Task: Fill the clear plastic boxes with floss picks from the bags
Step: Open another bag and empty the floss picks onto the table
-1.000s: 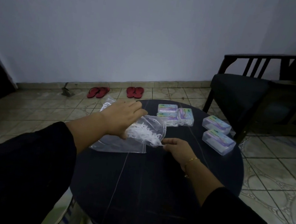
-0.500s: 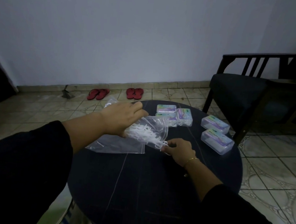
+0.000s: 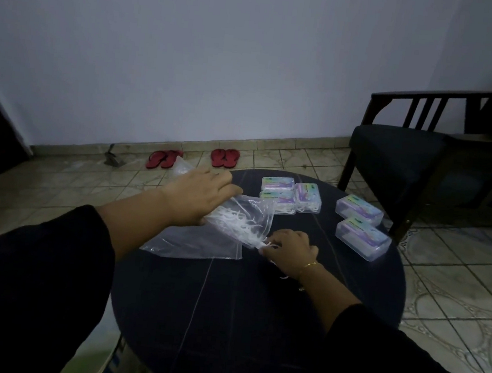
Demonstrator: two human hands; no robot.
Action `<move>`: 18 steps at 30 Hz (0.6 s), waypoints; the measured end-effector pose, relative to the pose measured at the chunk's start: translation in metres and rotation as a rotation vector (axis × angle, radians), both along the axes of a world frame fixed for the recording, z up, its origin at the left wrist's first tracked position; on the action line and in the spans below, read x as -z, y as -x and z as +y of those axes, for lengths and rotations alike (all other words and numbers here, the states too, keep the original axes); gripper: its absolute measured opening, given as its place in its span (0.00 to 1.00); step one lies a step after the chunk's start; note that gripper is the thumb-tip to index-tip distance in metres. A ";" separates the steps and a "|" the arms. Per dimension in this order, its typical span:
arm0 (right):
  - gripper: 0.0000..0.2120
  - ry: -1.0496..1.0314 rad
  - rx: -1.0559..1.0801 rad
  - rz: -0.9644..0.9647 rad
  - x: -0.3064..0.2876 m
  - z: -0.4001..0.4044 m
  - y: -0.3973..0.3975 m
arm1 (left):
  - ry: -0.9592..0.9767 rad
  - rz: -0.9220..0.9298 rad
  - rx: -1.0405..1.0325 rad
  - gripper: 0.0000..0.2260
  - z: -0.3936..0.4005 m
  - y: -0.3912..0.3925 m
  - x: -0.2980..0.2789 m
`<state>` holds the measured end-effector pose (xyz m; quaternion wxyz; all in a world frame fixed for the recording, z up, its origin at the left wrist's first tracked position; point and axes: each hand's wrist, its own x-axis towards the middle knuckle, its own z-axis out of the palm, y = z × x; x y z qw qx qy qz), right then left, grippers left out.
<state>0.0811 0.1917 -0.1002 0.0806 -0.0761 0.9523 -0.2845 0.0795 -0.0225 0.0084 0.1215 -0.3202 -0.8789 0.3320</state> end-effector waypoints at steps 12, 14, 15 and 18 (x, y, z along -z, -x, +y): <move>0.33 0.030 -0.028 0.015 -0.002 -0.005 -0.002 | -0.016 0.005 0.005 0.39 0.008 -0.002 -0.009; 0.22 0.016 -0.019 0.028 0.001 -0.007 0.002 | -0.021 -0.008 -0.012 0.39 0.010 -0.003 -0.009; 0.17 0.029 -0.005 0.028 0.003 -0.007 0.004 | -0.026 -0.013 -0.020 0.39 0.010 -0.004 -0.009; 0.11 0.037 0.036 0.014 0.007 -0.002 0.004 | -0.013 -0.013 -0.040 0.38 0.010 -0.005 -0.009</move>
